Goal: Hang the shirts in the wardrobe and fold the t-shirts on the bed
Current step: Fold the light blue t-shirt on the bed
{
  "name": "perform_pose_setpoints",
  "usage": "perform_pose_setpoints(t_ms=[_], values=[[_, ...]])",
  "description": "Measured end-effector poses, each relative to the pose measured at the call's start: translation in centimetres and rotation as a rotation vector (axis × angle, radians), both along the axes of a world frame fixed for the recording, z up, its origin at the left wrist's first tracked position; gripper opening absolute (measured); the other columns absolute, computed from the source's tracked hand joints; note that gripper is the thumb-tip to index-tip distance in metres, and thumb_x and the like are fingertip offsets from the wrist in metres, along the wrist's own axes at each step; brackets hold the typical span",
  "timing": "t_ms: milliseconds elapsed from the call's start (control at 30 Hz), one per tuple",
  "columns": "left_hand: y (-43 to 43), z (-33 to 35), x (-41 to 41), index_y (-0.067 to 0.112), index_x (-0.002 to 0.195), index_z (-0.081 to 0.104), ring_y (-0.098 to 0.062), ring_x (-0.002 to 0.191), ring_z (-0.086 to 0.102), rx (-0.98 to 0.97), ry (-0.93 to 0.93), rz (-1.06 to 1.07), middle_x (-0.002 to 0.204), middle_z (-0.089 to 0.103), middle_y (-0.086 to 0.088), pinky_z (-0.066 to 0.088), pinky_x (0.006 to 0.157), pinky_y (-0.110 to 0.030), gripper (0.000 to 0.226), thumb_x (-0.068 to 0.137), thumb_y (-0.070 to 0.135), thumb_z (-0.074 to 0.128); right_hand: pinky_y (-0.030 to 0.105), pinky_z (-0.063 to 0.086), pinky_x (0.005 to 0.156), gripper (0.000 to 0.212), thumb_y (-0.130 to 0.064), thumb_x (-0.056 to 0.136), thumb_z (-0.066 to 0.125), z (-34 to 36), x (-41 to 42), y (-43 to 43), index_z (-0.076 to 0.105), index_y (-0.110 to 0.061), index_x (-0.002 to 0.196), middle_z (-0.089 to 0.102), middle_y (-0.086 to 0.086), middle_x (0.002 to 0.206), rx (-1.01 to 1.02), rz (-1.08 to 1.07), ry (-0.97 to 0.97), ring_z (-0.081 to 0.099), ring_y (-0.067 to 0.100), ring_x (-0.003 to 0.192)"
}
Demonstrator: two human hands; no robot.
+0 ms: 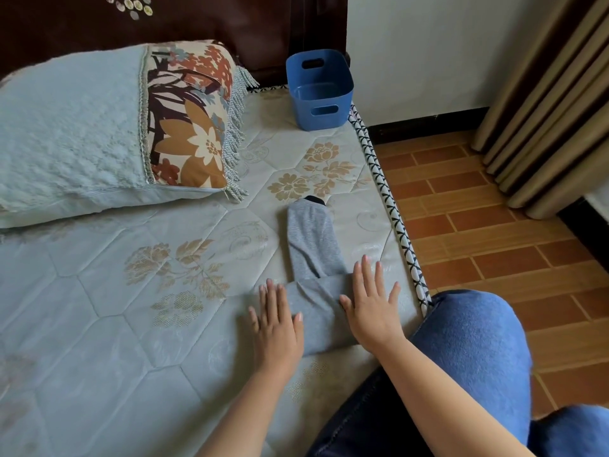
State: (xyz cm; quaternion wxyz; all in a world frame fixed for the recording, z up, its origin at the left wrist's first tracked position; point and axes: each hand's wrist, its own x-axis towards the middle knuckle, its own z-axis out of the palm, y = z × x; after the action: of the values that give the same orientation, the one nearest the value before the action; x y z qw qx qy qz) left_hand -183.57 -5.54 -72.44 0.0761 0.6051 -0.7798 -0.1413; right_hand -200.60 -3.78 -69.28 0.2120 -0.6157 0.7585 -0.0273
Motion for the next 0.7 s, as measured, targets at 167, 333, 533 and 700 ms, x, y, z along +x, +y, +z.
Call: perform_pose_setpoints(t_ms=[167, 333, 533, 700], values=[[1.4, -0.4, -1.0, 0.012, 0.141, 0.029, -0.009, 0.145, 0.000, -0.096, 0.008, -0.271, 0.159, -0.002, 0.007, 0.014, 0.116, -0.044, 0.049, 0.101, 0.033, 0.011, 0.055, 0.049, 0.088, 0.061, -0.045, 0.086, 0.032, -0.6, 1.1, 0.5, 0.052, -0.013, 0.133, 0.047, 0.003, 0.142, -0.052, 0.327, 0.042, 0.036, 0.024, 0.131], [1.0, -0.8, -0.9, 0.014, 0.141, 0.032, -0.010, 0.145, -0.003, -0.025, -0.131, -0.249, 0.156, 0.019, 0.002, 0.034, 0.098, -0.055, 0.051, 0.100, 0.039, 0.016, 0.053, 0.003, 0.115, 0.085, -0.065, 0.071, -0.006, -1.2, 0.4, 0.8, -0.019, -0.021, 0.143, -0.031, -0.010, 0.144, 0.093, 0.359, -0.033, -0.031, 0.014, 0.133], [1.0, -0.2, 0.7, 0.012, 0.151, 0.014, -0.013, 0.146, -0.004, 0.061, -0.257, -0.298, 0.152, 0.030, -0.005, 0.030, 0.098, -0.049, 0.100, 0.069, 0.063, 0.040, 0.052, 0.002, 0.115, 0.090, -0.058, 0.071, -0.011, -1.0, 0.2, 0.8, -0.014, -0.011, 0.148, -0.032, -0.004, 0.145, 0.106, 0.278, -0.023, -0.030, 0.020, 0.134], [1.0, 0.4, 1.4, 0.007, 0.147, 0.023, -0.017, 0.146, 0.004, 0.055, -0.278, -0.317, 0.150, 0.030, -0.003, 0.034, 0.098, -0.046, 0.120, 0.048, 0.059, 0.068, 0.065, 0.027, 0.102, 0.091, -0.054, 0.065, 0.035, 0.1, 0.3, 1.1, 0.040, -0.003, 0.140, 0.026, 0.010, 0.150, -0.019, 0.397, 0.063, 0.012, 0.034, 0.138]])
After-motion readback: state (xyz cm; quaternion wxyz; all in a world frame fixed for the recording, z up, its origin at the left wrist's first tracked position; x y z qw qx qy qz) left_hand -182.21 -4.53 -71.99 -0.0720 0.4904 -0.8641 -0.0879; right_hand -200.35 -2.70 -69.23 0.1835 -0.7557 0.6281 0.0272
